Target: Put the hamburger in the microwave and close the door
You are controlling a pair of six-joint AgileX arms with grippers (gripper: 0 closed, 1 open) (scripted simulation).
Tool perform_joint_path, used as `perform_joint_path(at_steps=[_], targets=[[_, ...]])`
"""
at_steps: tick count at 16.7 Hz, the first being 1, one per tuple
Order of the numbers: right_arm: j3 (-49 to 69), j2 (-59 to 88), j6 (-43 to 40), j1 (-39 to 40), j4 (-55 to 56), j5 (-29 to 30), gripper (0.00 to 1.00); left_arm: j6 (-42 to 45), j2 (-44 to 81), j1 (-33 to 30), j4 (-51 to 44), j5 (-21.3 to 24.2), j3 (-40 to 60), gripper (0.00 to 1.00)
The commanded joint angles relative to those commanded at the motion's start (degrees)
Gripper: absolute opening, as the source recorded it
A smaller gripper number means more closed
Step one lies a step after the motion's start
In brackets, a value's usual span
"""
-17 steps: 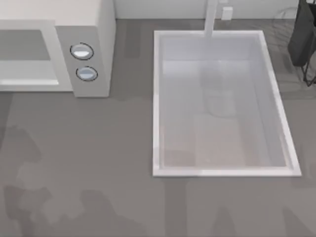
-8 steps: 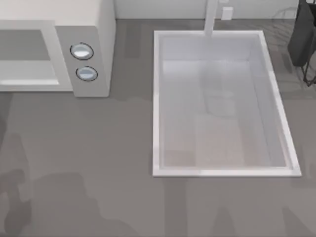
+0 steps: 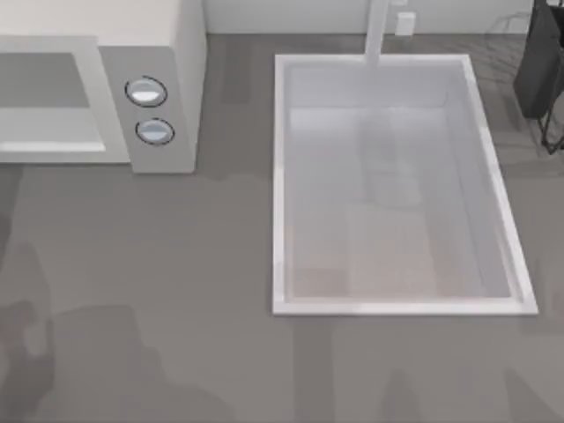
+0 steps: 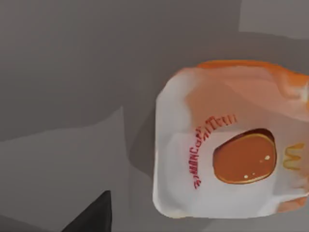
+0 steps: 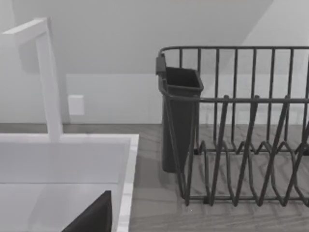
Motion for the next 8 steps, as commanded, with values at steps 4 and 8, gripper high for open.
perform_joint_path(at_steps=[4, 8], targets=[[0.0, 0.0, 0.0, 0.0, 0.0, 0.0, 1.0, 0.3, 4.3, 0.2, 9.4, 0.0, -4.0, 1.0], [0.0, 0.0, 0.0, 0.0, 0.0, 0.0, 1.0, 0.5, 8.6, 0.4, 17.7, 0.0, -8.1, 1.0]])
